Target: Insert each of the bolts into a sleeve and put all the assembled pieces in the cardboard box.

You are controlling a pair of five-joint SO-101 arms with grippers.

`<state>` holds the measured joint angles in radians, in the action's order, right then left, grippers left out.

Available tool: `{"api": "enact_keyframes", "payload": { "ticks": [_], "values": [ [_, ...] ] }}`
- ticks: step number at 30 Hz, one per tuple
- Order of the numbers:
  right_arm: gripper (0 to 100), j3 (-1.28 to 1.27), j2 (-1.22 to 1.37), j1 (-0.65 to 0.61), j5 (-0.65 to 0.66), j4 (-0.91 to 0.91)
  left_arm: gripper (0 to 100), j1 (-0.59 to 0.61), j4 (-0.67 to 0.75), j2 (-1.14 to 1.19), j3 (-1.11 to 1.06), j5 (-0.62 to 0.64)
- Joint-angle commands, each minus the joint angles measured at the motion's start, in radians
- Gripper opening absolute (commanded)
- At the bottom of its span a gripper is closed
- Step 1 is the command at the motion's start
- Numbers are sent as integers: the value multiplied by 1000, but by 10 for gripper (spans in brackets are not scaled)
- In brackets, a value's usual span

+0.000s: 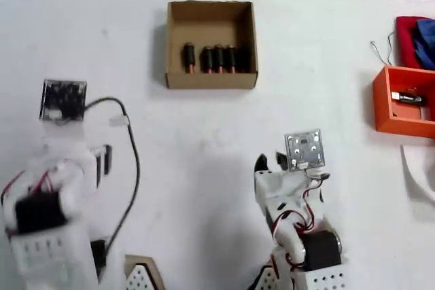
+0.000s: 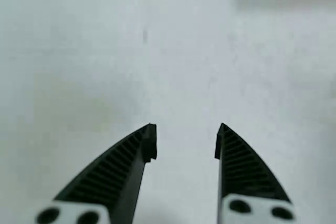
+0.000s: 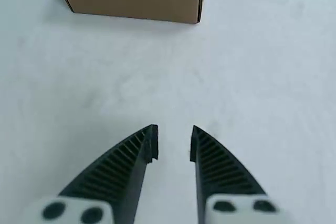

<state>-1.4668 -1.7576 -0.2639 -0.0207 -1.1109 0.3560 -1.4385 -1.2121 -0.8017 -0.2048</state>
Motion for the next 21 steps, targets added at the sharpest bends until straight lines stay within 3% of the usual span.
{"api": "enact_keyframes", "payload": {
  "ticks": [1, 4, 8, 13, 16, 21],
  "values": [
    [94, -20, 5, 7, 5, 25, 203, -52, -72, -230, -22, -61],
    [94, -64, 5, 7, 8, 27, 203, -74, -84, -427, -150, -126],
    [94, -94, 5, 8, 0, 27, 203, -78, -83, -637, -363, -123],
    [94, -97, 5, 93, -143, 25, 203, -74, 46, -603, -601, 5],
    [94, -130, 5, 170, -120, 25, 203, -80, 155, -603, -716, 112],
    [94, -193, 5, 263, 14, -1, 203, -84, 196, -603, -831, 138]
  ]
}}
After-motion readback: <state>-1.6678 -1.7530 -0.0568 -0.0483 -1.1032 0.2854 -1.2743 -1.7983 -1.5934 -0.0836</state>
